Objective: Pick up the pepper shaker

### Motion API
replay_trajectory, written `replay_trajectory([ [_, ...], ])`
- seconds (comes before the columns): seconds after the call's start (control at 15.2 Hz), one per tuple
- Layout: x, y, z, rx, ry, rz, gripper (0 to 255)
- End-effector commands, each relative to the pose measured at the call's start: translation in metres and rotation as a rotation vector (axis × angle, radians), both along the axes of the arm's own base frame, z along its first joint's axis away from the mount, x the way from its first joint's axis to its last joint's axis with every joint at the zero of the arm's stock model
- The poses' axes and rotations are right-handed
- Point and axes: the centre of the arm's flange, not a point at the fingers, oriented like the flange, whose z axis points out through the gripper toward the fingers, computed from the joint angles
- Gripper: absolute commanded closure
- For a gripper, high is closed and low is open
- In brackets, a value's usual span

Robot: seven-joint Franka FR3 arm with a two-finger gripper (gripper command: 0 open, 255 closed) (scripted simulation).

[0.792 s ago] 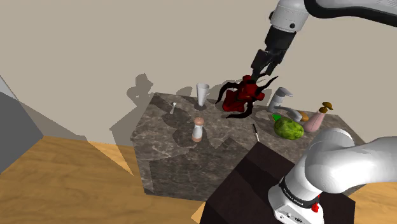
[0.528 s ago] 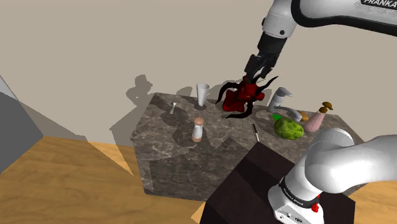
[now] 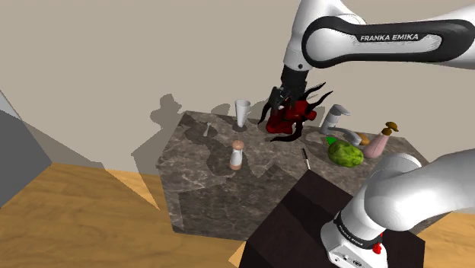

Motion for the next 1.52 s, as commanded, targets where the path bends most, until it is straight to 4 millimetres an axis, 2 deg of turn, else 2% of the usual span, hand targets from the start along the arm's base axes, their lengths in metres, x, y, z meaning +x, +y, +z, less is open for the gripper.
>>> replay_trajectory([
  [0.0, 0.018, -0.002, -0.023, -0.007, 0.005, -0.008, 0],
  [0.73, 0.105, -0.009, -0.143, -0.044, 0.041, -0.051, 0],
  [1.45, 0.188, -0.025, -0.265, -0.082, 0.077, -0.093, 0],
])
